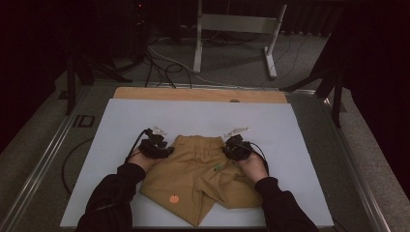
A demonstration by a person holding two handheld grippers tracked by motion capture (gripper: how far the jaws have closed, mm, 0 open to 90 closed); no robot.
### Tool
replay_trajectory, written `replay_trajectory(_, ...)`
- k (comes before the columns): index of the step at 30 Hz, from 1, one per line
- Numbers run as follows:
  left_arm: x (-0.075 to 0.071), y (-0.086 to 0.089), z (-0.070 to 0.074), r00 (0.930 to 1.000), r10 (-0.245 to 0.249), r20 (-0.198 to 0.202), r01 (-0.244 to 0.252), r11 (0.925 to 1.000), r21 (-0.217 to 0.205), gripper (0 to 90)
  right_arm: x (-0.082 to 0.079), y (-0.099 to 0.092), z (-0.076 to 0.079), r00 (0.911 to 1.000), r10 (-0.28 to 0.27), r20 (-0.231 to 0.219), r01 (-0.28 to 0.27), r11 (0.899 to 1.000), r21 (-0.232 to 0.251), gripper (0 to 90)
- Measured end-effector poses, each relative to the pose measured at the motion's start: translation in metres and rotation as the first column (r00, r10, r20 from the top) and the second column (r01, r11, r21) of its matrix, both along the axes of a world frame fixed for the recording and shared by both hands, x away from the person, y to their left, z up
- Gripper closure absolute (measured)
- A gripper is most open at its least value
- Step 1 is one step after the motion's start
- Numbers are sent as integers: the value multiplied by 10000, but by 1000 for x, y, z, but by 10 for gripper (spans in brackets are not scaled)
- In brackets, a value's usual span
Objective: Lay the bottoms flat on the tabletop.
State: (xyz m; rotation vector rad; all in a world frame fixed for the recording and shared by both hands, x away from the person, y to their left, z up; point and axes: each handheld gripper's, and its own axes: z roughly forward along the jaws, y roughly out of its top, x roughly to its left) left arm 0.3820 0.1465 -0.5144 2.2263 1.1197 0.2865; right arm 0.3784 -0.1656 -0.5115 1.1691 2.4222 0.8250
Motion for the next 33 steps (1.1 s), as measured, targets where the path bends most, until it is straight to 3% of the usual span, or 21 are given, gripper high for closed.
replay_trajectory(3,-2,-1,0,9997,-213,-91,212,9997,-133,598,-1,-2,0,9997,-142,176,140,9998,119,821)
replay_trajectory(6,-1,-3,1,9998,-116,-139,117,9999,74,628,-1,-3,0,9993,-216,300,214,9997,78,824)
replay_trajectory(8,-1,-3,1,9997,-138,-188,139,9999,65,763,-1,-3,0,9992,-204,358,203,9998,29,825)
replay_trajectory(9,-1,-4,2,9991,-228,-367,224,9997,-118,763,-1,-3,0,9992,-204,358,203,9998,29,825)
replay_trajectory(10,-1,-7,3,9990,-289,-346,288,9996,-15,859,-1,-2,0,9989,-210,408,211,9998,-14,828)
replay_trajectory(12,-1,-11,4,9992,-394,-70,396,9988,300,886,-1,-3,2,9981,-169,595,169,9999,16,832)
replay_trajectory(16,9,-10,16,9981,-43,611,21,9994,348,889,7,-10,12,9938,-379,1043,339,9986,398,834)
replay_trajectory(20,24,-10,36,9887,431,1437,-440,9990,30,889,22,-14,27,9855,-679,1557,560,9953,796,834)
replay_trajectory(23,39,-16,51,9796,656,1899,-673,9977,26,889,40,-16,37,9816,-1023,1612,869,9912,999,835)
replay_trajectory(25,48,-20,58,9740,598,2185,-674,9973,276,889,52,-18,42,9804,-1296,1482,1107,9854,1290,834)
replay_trajectory(26,52,-22,59,9732,540,2234,-612,9978,256,888,57,-18,44,9780,-1449,1501,1271,9844,1219,834)
replay_trajectory(28,59,-26,62,9671,364,2519,-536,9966,619,887,67,-19,47,9738,-1628,1586,1467,9832,1084,834)
replay_trajectory(33,72,-36,68,9554,-31,2952,-187,9973,712,882,84,-24,52,9583,-2129,1904,2004,9762,832,833)
